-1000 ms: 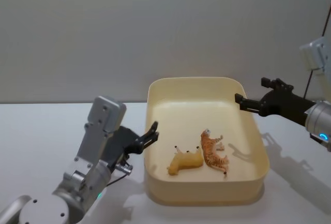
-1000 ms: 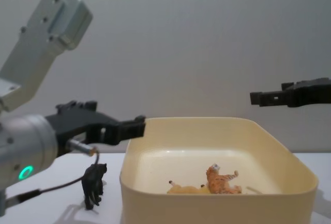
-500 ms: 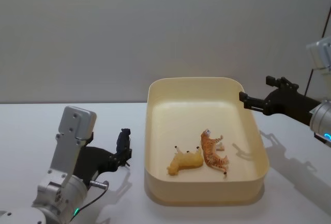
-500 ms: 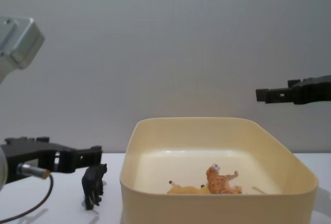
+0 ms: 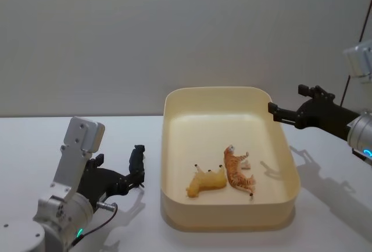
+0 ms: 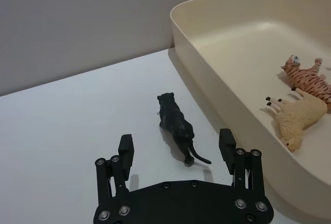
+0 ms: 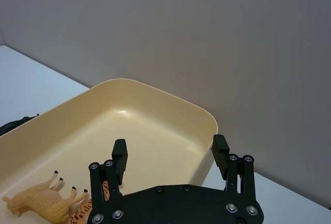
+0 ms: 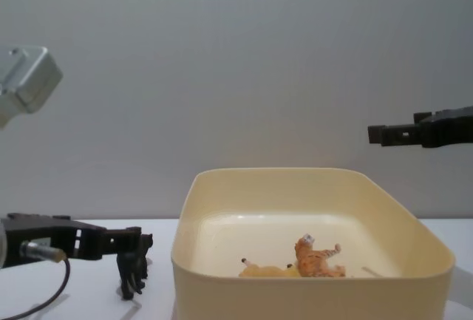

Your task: Pick up the toy alternately with two hands and place it into the central storage box.

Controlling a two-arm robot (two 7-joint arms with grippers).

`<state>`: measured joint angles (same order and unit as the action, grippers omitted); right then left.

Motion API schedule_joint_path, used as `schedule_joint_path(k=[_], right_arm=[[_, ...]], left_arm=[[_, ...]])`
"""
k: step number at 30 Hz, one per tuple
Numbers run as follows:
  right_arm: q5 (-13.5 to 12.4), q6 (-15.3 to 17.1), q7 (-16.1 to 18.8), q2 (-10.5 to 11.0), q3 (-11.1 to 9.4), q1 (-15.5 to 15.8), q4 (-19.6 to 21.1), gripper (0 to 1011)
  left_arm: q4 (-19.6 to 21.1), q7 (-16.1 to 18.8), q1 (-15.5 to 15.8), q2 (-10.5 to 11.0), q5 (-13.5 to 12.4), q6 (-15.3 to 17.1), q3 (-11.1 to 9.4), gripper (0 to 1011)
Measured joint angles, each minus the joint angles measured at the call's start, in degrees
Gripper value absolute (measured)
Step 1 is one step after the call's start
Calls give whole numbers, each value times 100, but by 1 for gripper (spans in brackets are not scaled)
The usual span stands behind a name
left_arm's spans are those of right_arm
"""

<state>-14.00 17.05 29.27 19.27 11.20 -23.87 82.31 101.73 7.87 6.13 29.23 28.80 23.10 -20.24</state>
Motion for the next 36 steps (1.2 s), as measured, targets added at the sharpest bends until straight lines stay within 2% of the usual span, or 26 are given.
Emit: schedule_joint_path(k=[9,14,28,36], right_arm=[[-6,-1,-6,4,-6,5,7,1001],[-8,0,-9,6,-7,7,9,1001],[-9,0,-9,8,-8,8,12,1001],[-9,0,-9,8,-8,8,12,1001]], left_arm=[[-467,-693,399,-191,-241,181,-11,1001],[-705,-923,562,-283,-342,248,-24,1001],[-1156,-1080,787,-410,-406,316,17,1001],[-1436,-1283,921,-494,-429,228,28,1001]])
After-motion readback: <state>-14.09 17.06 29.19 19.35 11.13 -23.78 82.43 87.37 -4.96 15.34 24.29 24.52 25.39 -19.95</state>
